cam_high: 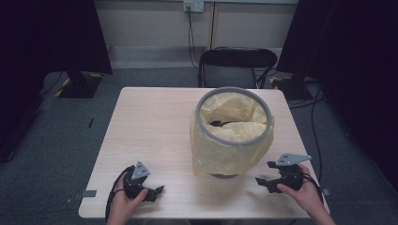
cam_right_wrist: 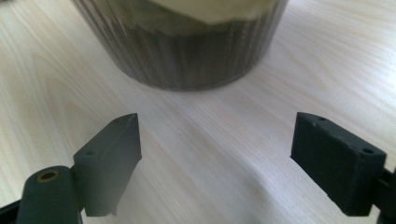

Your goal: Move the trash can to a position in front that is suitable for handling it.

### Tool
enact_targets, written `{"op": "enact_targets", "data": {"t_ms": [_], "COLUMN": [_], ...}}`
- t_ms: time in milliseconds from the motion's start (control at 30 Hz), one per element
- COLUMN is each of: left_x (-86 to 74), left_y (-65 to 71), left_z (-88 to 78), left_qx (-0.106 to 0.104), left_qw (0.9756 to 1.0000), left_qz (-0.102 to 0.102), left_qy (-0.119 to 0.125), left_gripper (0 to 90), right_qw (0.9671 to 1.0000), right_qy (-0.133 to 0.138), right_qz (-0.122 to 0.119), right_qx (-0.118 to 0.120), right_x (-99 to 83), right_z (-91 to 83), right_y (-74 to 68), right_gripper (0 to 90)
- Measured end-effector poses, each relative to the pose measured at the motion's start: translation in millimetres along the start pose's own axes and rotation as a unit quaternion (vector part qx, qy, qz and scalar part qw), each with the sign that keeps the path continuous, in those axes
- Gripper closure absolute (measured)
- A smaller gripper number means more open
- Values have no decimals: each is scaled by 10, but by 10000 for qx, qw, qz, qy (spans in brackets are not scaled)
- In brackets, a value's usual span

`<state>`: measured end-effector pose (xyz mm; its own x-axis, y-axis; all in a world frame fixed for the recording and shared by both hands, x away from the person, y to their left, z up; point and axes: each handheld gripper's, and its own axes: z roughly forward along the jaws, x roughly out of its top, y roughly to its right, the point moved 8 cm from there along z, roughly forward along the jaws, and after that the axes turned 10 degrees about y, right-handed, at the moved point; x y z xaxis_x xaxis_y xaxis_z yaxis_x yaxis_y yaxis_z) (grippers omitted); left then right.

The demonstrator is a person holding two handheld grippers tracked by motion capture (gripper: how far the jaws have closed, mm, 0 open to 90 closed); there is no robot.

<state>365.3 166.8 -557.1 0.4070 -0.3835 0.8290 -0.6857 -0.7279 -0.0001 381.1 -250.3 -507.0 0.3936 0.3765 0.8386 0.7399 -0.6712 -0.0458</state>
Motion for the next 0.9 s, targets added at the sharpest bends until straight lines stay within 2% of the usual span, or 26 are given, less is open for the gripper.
{"op": "enact_targets", "data": {"t_ms": [267,567,900], "left_x": [0,0,0], "left_y": [0,0,0], "left_z": [0,0,0], "left_qx": [1,1,-1], "left_qw": [10000,10000,10000], "left_qz": [-1,-1,1], "left_qy": [-3,-2,-2], "left_gripper": [43,43,43], "right_qw": [9997,9992,9988], "right_qy": [71,226,331], "right_qz": [-209,-127,-138], "right_qx": [131,298,339], "right_x": [273,460,612], "right_z": [-51,-125,-77], "right_y": [-48,-97,-130], "right_gripper": [153,153,154]}}
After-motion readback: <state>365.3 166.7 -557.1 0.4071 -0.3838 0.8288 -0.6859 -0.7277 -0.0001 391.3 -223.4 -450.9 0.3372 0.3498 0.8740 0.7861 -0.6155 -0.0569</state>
